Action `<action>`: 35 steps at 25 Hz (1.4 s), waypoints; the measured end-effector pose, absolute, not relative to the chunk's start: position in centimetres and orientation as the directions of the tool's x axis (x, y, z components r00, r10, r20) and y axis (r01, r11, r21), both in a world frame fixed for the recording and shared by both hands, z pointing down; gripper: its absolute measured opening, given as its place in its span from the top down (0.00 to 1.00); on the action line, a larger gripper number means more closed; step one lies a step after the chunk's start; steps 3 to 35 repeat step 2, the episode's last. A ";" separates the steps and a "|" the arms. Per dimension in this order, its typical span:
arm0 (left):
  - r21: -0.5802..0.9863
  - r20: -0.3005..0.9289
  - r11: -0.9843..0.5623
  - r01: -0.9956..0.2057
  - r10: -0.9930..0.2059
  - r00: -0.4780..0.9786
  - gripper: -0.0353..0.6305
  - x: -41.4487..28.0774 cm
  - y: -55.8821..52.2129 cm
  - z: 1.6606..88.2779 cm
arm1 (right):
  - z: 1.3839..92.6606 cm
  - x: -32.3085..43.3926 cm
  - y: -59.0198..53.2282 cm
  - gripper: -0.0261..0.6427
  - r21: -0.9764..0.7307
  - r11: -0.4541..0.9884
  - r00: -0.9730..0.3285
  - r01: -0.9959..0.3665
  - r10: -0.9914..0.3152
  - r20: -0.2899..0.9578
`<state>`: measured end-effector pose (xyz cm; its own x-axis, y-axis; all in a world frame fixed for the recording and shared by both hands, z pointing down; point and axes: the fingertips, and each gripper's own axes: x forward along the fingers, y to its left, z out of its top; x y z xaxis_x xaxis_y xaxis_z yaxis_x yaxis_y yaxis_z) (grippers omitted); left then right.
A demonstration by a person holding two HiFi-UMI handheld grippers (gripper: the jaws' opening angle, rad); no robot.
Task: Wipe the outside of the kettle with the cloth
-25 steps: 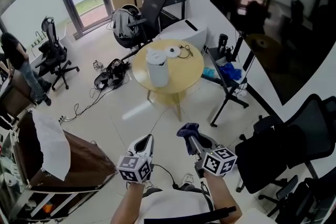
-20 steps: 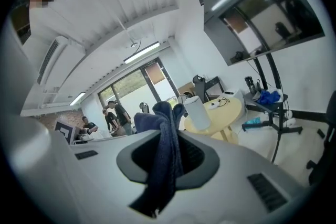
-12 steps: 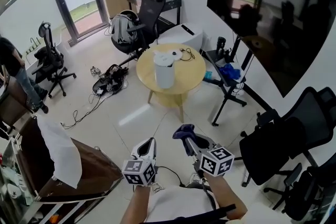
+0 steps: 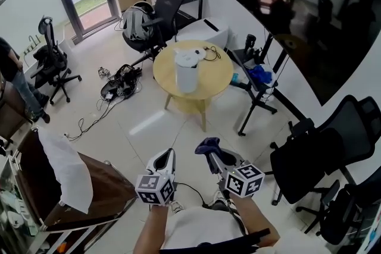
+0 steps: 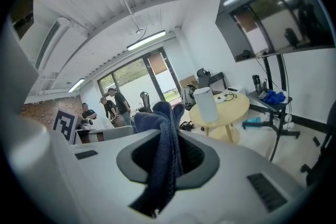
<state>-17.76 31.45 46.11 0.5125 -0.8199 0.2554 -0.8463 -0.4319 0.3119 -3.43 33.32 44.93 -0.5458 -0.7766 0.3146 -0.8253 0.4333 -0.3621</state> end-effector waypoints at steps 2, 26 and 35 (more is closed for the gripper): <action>0.315 0.256 -0.433 -0.845 -0.818 0.515 0.94 -17.5 31.2 46.2 | 45.1 -3.0 33.0 0.86 -0.362 0.426 -0.540 -0.829 -0.779 0.320; 0.315 0.256 -0.433 -0.845 -0.818 0.515 0.94 -17.5 31.2 46.2 | 45.1 -3.0 33.0 0.86 -0.362 0.426 -0.540 -0.829 -0.779 0.320; 0.315 0.256 -0.433 -0.845 -0.818 0.515 0.94 -17.5 31.2 46.2 | 45.1 -3.0 33.0 0.86 -0.362 0.426 -0.540 -0.829 -0.779 0.320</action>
